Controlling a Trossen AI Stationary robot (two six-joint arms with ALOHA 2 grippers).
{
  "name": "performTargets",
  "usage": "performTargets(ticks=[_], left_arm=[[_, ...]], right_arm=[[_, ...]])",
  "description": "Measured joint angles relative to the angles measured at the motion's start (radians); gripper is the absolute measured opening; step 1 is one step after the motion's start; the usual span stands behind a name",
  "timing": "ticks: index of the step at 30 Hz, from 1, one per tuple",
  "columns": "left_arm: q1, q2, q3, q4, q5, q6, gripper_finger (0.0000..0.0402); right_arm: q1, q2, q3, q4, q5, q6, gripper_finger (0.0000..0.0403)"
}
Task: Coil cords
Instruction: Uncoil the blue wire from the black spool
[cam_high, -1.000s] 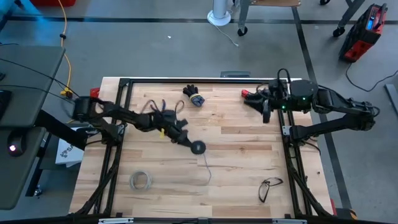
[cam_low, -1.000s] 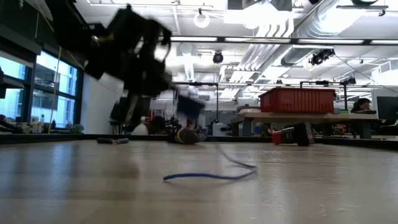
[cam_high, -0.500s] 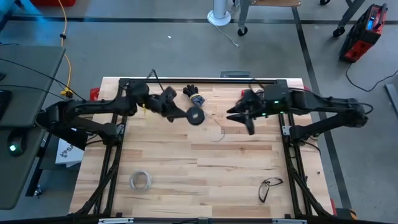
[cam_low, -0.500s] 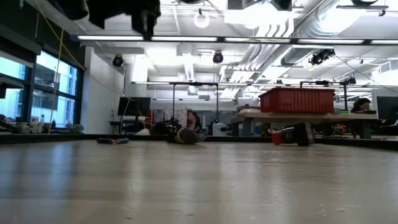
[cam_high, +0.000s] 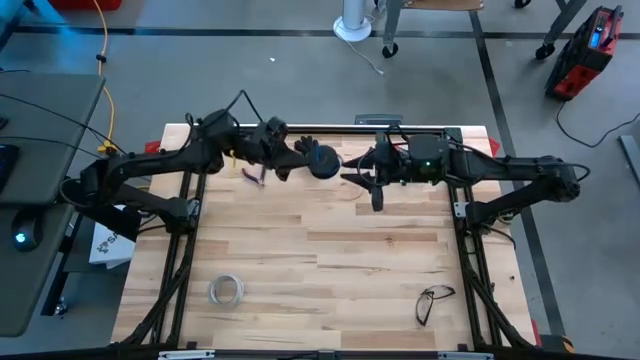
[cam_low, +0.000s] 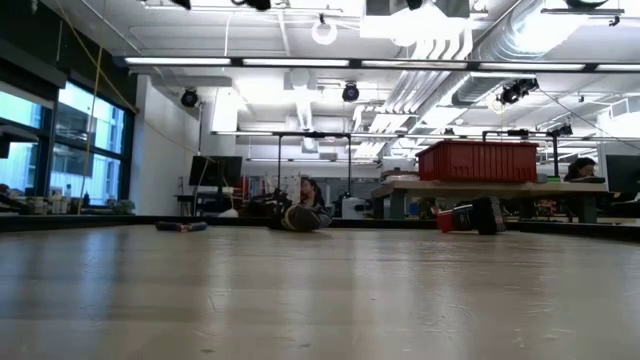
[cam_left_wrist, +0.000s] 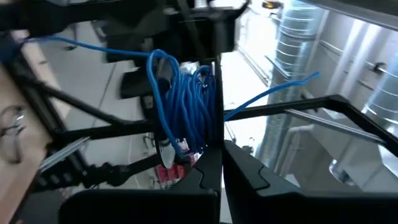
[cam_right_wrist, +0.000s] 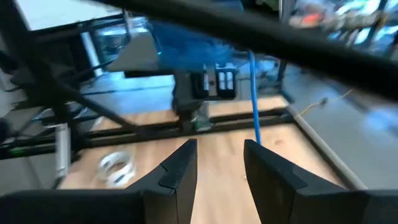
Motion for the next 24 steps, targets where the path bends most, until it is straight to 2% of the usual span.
performTargets(ticks=[7,12,17,21,24], left_arm=[[0.017,0.023,0.073,0.001,-0.004,0.035,0.0],[0.022,0.023,0.074,-0.016,0.001,0.053,0.0],[0.041,0.023,0.074,-0.016,0.002,0.053,0.0],[0.052,0.023,0.074,-0.018,0.011,0.052,0.0],[0.056,0.023,0.074,-0.019,0.014,0.036,0.0]], right_arm=[[-0.001,0.009,0.0,0.126,0.202,-0.047,0.0121],[0.0,-0.001,0.0,0.145,0.186,-0.057,0.0104],[0.008,-0.027,0.0,0.142,0.082,-0.048,0.0099],[0.037,-0.059,0.0,0.12,0.149,-0.06,0.0109],[0.059,-0.079,0.0,0.104,0.245,-0.107,0.013]])
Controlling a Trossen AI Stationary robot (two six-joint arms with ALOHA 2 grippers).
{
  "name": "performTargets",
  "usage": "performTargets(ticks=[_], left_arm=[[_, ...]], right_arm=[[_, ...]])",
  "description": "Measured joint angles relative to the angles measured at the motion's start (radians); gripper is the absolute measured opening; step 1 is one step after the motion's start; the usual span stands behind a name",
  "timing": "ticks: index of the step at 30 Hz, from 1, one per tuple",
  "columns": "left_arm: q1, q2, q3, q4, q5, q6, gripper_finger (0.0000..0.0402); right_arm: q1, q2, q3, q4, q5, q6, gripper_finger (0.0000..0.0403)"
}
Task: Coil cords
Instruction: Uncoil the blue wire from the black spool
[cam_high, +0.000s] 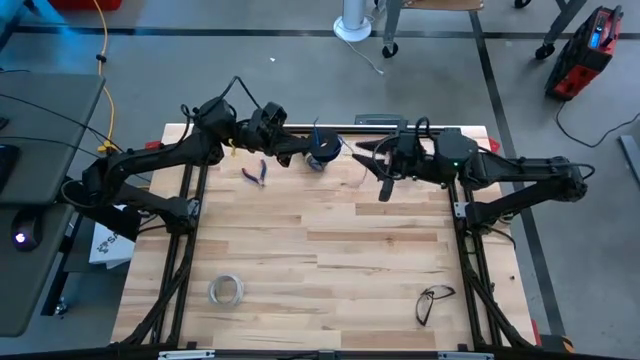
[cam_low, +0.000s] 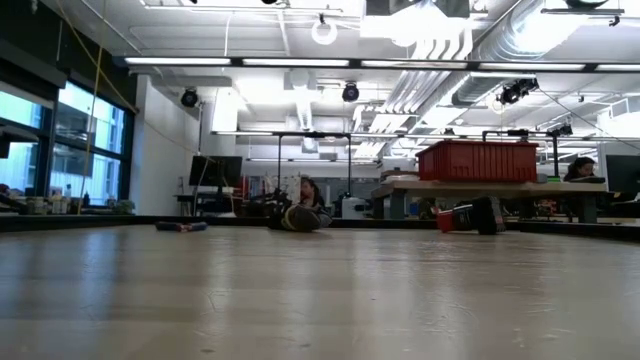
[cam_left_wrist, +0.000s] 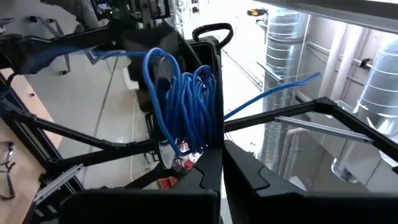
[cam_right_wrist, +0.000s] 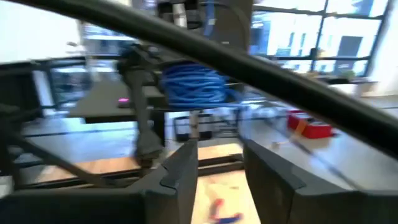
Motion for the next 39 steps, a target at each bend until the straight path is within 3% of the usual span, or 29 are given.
performTargets(ticks=[3,8,17,21,29,39], left_arm=[[0.0,0.0,0.0,-0.007,0.001,-0.01,0.0],[0.0,0.0,0.0,-0.018,0.0,-0.01,0.0],[-0.017,0.0,0.0,-0.034,-0.006,-0.01,0.0],[-0.019,0.0,0.0,-0.034,-0.012,-0.002,0.0],[-0.02,0.0,0.0,-0.034,-0.016,-0.002,0.0],[-0.02,0.0,0.0,-0.035,-0.015,-0.001,0.0]], right_arm=[[0.002,0.01,0.0,-0.008,0.062,-0.047,0.0158],[-0.021,0.061,0.0,-0.006,0.066,-0.12,0.0195],[-0.039,0.13,0.0,0.066,0.085,-0.215,0.0199],[-0.039,0.134,0.0,0.09,0.111,-0.224,0.0178],[-0.039,0.148,0.0,0.099,0.107,-0.259,0.008],[-0.026,0.161,0.0,0.14,0.124,-0.257,0.0045]])
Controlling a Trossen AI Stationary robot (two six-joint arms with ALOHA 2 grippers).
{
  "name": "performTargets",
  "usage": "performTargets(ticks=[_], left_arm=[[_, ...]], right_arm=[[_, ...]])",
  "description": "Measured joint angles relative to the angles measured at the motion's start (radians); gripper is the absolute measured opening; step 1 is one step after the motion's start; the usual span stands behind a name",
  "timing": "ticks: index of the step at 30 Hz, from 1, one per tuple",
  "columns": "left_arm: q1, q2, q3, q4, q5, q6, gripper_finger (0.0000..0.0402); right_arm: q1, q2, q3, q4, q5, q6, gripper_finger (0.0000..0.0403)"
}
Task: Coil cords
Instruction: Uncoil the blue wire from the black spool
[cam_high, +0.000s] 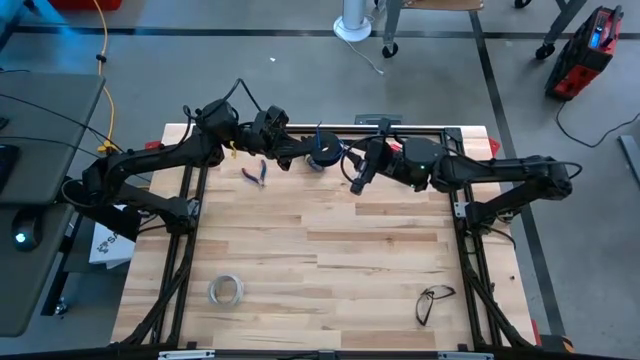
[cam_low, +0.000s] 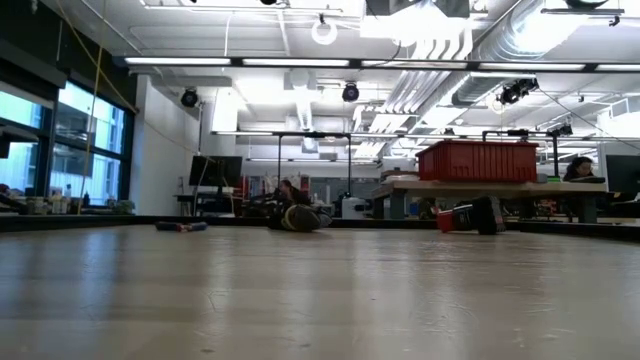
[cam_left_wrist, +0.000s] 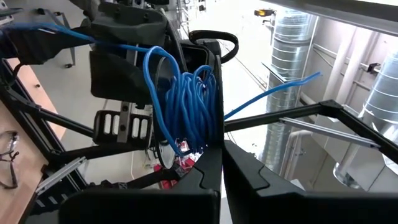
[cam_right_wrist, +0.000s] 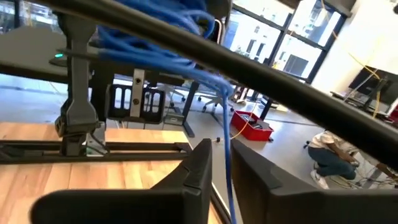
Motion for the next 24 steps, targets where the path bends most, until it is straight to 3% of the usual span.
performTargets(ticks=[7,24], left_arm=[[0.0,0.0,0.0,-0.003,0.0,0.001,0.0],[0.0,0.0,0.0,-0.003,-0.008,0.0,0.0]], right_arm=[[0.009,-0.028,0.0,-0.016,0.036,-0.006,0.0031],[0.009,-0.03,0.0,-0.036,-0.005,0.033,0.009]])
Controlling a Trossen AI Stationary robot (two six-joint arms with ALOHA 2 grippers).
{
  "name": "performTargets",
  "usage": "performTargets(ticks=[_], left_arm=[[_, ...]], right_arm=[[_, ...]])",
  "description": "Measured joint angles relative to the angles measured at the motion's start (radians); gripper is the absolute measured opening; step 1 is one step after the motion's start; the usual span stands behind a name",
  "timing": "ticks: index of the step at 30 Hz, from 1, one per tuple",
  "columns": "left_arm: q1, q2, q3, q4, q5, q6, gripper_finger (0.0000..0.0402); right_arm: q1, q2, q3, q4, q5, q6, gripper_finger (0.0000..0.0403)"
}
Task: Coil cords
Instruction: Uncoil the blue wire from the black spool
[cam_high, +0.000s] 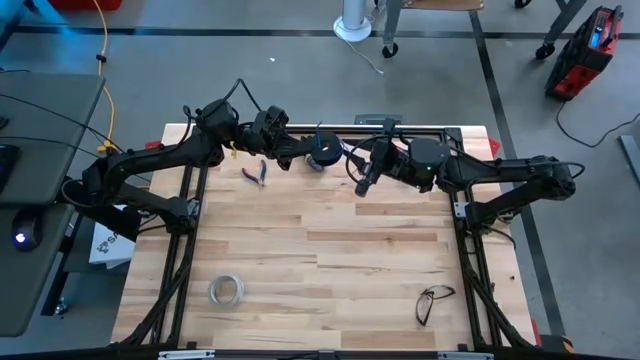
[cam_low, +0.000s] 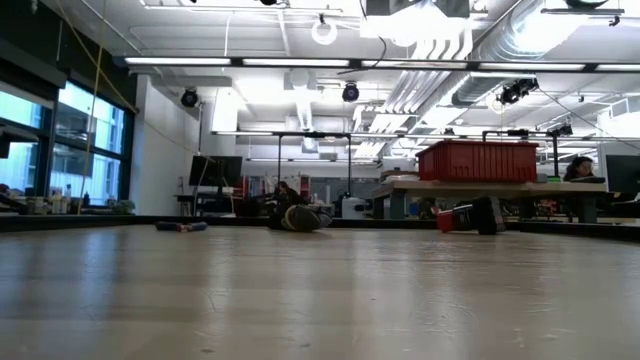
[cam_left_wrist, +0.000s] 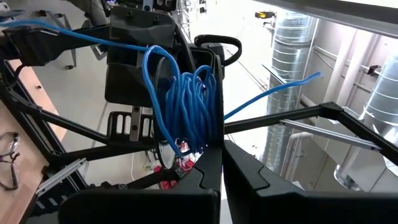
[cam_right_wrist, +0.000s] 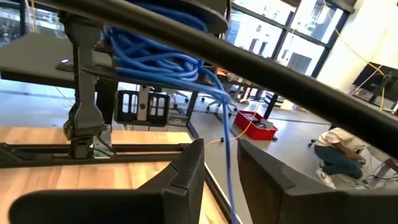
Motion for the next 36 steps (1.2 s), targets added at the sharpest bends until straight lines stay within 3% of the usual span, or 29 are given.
performTargets(ticks=[9,15,24,30,36], left_arm=[[0.0,0.0,0.0,0.0,0.001,0.0,0.0],[0.0,0.0,0.0,0.0,0.001,0.0,0.0],[0.0,0.0,0.0,0.0,0.002,0.034,0.0003],[0.022,-0.004,0.0,-0.004,0.055,0.105,0.0033],[0.027,-0.004,0.0,-0.213,0.13,0.24,0.0063]], right_arm=[[0.0,0.003,0.0,0.001,-0.017,0.017,0.0073],[0.0,0.003,0.0,0.0,-0.017,0.02,0.0008],[0.0,-0.003,0.0,-0.012,0.001,0.073,0.0001],[0.0,-0.07,0.0,-0.078,0.013,0.089,0.0001],[0.0,-0.144,0.0,-0.145,0.035,0.111,0.0]])
